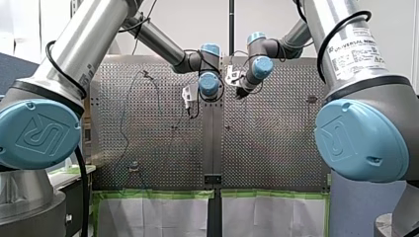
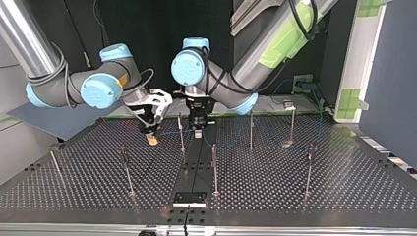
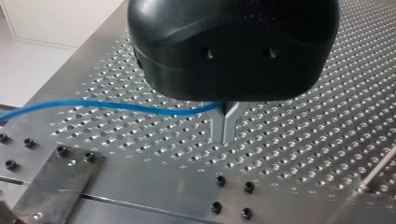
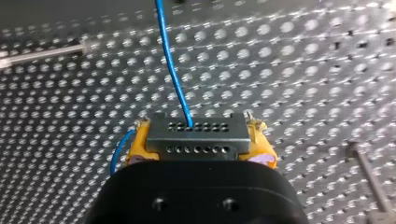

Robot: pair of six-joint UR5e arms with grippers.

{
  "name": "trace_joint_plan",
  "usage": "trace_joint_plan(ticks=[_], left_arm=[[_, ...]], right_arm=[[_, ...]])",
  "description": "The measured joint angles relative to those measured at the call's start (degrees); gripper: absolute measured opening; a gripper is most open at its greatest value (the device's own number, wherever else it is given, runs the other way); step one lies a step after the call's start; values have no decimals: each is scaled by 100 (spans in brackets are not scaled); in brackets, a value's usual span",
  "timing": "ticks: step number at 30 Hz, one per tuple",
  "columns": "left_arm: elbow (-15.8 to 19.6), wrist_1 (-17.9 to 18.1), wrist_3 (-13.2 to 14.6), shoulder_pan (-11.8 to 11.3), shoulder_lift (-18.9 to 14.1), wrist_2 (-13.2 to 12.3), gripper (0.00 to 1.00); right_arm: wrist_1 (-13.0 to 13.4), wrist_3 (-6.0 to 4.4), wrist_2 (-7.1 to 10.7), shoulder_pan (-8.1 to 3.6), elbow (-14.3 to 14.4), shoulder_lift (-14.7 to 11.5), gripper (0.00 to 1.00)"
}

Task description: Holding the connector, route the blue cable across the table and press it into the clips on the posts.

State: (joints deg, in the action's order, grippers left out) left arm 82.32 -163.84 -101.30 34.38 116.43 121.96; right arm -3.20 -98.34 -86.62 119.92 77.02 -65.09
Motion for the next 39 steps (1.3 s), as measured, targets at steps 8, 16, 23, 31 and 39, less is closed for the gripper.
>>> trace_joint_plan(ticks=[8, 16, 23, 31, 39], left_arm=[[403, 404, 0, -46, 11, -324, 0], [766, 768, -3, -164, 12, -630, 0], [1121, 920, -9, -215, 14, -939, 0], [1540, 973, -14, -201, 167, -1163, 0], [1583, 1144, -176, -151, 548, -1342, 0]], right_arm=[[47, 115, -57, -7, 343, -1, 0], [254, 141, -80, -11, 724, -1, 0], [541, 40, -90, -6, 1018, 4, 0], [876, -16, -112, -14, 1392, 7, 0], [951, 12, -328, -23, 1804, 14, 0]])
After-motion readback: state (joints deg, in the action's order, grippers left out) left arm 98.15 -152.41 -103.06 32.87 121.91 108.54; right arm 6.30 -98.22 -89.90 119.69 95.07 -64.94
